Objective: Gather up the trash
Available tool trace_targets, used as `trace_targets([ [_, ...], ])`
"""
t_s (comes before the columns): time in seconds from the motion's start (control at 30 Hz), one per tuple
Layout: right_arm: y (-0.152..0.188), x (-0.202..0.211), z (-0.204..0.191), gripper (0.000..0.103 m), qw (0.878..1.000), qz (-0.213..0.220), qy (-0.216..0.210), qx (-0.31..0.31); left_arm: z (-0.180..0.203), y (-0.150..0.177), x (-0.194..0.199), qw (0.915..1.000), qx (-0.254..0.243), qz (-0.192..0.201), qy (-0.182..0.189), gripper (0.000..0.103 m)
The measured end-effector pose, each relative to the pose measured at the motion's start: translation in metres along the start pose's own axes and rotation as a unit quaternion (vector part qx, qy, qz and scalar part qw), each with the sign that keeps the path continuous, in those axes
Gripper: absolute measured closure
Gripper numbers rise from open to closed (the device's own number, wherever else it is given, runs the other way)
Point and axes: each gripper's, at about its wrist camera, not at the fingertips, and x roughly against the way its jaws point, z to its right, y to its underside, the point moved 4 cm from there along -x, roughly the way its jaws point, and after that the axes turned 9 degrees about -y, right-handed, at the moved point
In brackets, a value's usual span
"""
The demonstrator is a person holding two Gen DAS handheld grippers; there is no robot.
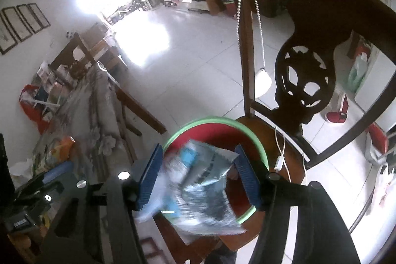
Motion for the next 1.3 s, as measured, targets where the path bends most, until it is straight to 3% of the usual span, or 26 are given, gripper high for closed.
trace_targets([
  [0.23,0.009,-0.018,-0.033,0.039,1.0,-0.02,-0.014,0.019,-0.083,0.011,0.047,0.9936,0.067,0.036,-0.083,0.028],
  [0.4,0.018,-0.042,-0.081,0.039,0.997,-0.045,-0.039,0.052,-0.176,0.04,0.105,0.9704,0.142,0.065,-0.184,0.028],
  [0.57,0.035,-0.063,-0.141,0.038,0.992,-0.066,-0.064,0.09,-0.278,0.085,0.165,0.929,0.211,0.068,-0.297,0.025],
  [0.67,0.049,-0.074,-0.176,0.038,0.988,-0.081,-0.077,0.11,-0.343,0.117,0.194,0.8962,0.258,0.051,-0.357,0.025],
  [0.7,0.058,-0.078,-0.191,0.038,0.986,-0.087,-0.081,0.12,-0.37,0.131,0.204,0.8817,0.278,0.04,-0.379,0.025],
  [0.8,0.079,-0.085,-0.223,0.038,0.981,-0.1,-0.086,0.139,-0.42,0.161,0.213,0.8639,0.312,0.016,-0.395,0.025],
  [1.0,0.119,-0.089,-0.273,0.038,0.977,-0.113,-0.089,0.16,-0.489,0.191,0.206,0.8623,0.336,-0.014,-0.378,0.025],
  [1.17,0.142,-0.088,-0.296,0.037,0.976,-0.113,-0.084,0.165,-0.516,0.202,0.197,0.8623,0.337,-0.028,-0.377,0.026],
  [1.3,0.151,-0.087,-0.308,0.037,0.977,-0.112,-0.081,0.165,-0.522,0.204,0.188,0.8696,0.329,-0.042,-0.366,0.023],
])
